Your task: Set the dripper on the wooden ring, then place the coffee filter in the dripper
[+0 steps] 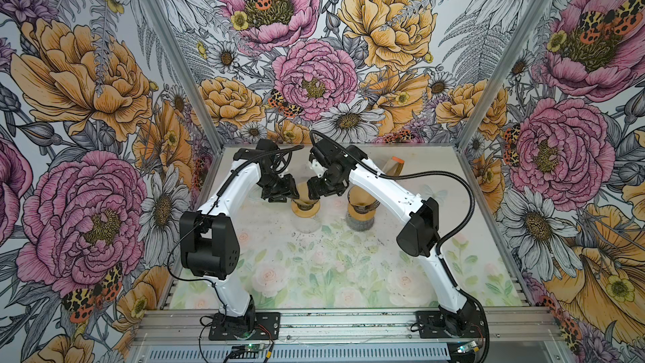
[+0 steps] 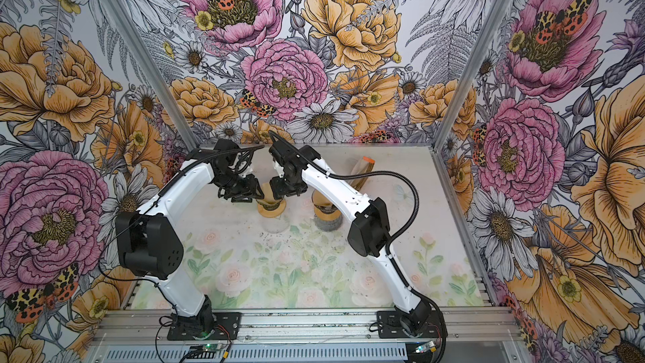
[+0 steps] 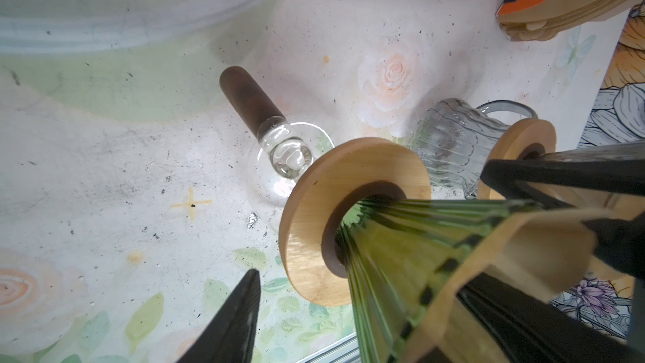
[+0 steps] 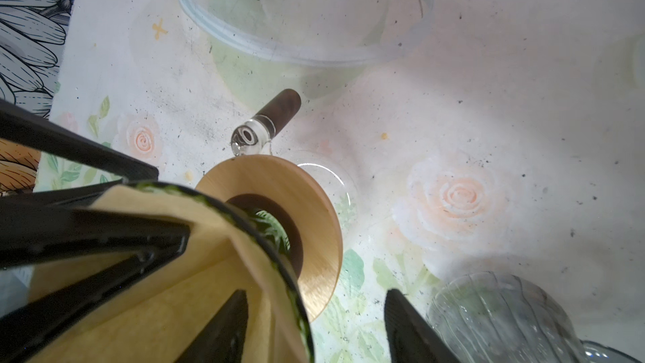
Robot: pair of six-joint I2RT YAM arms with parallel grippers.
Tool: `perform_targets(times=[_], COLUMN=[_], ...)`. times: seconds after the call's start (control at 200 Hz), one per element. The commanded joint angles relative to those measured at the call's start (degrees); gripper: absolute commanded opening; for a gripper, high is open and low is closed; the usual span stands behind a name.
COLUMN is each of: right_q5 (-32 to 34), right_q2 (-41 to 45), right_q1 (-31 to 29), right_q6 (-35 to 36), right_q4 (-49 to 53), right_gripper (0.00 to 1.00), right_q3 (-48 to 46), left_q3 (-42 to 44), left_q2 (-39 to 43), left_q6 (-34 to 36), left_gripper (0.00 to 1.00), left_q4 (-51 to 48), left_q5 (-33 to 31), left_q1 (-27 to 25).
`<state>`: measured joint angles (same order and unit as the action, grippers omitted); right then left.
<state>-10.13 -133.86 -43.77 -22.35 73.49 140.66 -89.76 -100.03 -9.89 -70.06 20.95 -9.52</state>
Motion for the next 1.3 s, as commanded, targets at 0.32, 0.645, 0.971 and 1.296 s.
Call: perform_targets(times=[0.32,0.645,0.971,1.296], right_q5=[5.47,3.93,6.08,6.08], right_q2=[2.46,6.45,15.80,35.37], right_q1=[-1.14,-1.31,-1.36,-1.34], right_q6=[-0.23,-0.60,-0.29,-0.37], right_q4=[-1.17,-3.57,-10.02,-26.68], right_gripper=[0.63,0.63,0.63,0.64], right_q3=[-0.36,0.42,-9.81,-37.86], left_q3=[1.17,2.71,5.89,10.40], left_q2=[1.98,8.24,16.17,25.55], left_q6=[0.42,-1.12,-1.74,-0.76], left_gripper=[0.51,0.51,0.51,0.52], left_q4=[0.93,3.57,5.69,10.82], left_q5=[0.66,0.94,-1.87,-1.66], left_q1=[0.64,1.64,1.87,-0.88])
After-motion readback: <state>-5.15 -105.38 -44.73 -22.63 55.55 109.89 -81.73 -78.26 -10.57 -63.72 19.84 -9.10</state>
